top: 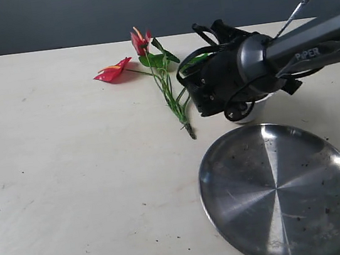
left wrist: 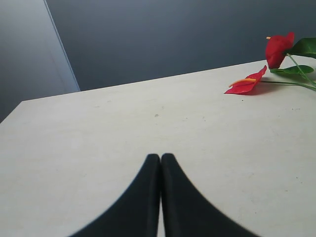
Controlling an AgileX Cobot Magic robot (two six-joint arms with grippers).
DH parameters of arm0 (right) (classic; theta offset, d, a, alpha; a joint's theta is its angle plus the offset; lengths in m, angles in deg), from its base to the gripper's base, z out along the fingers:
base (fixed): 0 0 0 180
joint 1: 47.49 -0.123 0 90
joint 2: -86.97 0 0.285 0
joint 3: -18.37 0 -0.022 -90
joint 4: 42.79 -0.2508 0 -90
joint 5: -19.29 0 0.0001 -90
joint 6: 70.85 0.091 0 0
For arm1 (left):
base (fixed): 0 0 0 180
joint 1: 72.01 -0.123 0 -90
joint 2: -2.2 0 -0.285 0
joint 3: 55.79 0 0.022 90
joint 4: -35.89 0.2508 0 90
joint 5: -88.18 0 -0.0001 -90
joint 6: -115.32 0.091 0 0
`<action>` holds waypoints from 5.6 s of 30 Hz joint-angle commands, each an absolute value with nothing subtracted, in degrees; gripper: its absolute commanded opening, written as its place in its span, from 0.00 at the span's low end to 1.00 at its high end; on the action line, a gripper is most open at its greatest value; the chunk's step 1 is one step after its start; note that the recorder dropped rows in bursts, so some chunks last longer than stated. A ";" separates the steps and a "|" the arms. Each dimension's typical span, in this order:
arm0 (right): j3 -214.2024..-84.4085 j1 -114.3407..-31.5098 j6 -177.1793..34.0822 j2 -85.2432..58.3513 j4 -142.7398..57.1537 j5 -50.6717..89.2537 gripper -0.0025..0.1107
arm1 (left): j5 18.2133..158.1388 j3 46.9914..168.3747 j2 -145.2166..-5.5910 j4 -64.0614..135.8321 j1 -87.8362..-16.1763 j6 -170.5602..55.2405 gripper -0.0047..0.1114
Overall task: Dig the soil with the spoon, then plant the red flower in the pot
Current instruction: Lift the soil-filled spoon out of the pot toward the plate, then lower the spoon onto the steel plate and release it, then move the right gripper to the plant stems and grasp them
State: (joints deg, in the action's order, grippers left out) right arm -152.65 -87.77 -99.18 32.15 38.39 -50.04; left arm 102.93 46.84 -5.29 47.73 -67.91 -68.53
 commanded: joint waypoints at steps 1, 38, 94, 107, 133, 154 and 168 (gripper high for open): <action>-148.81 -86.92 -97.76 29.45 44.16 -50.67 0.02 | 102.68 46.99 -5.59 47.52 -67.78 -68.58 0.05; -146.38 -86.85 -88.54 21.83 22.43 -50.67 0.02 | 102.68 46.99 -5.59 47.52 -67.78 -68.58 0.05; -131.39 -86.85 -74.84 9.35 -32.08 -28.92 0.02 | 102.68 46.99 -5.59 47.52 -67.78 -68.58 0.05; -130.72 -86.85 -66.09 14.65 -23.84 -24.88 0.02 | 102.68 46.99 -5.59 47.52 -67.78 -68.58 0.05; -142.37 -86.85 -59.27 8.42 -22.42 -24.71 0.28 | 102.68 46.99 -5.59 47.52 -67.78 -68.58 0.05; -167.14 -86.61 -55.12 27.76 -26.10 -15.55 0.53 | 102.68 46.99 -5.59 47.52 -67.78 -68.58 0.05; -185.20 -80.10 -52.69 42.51 -29.66 -15.82 0.49 | 102.68 46.99 -5.59 47.52 -67.78 -68.58 0.05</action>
State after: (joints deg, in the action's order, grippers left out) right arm -183.45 -80.43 -52.66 40.72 -28.89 -16.35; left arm 103.06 46.84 -5.29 47.73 -67.91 -68.53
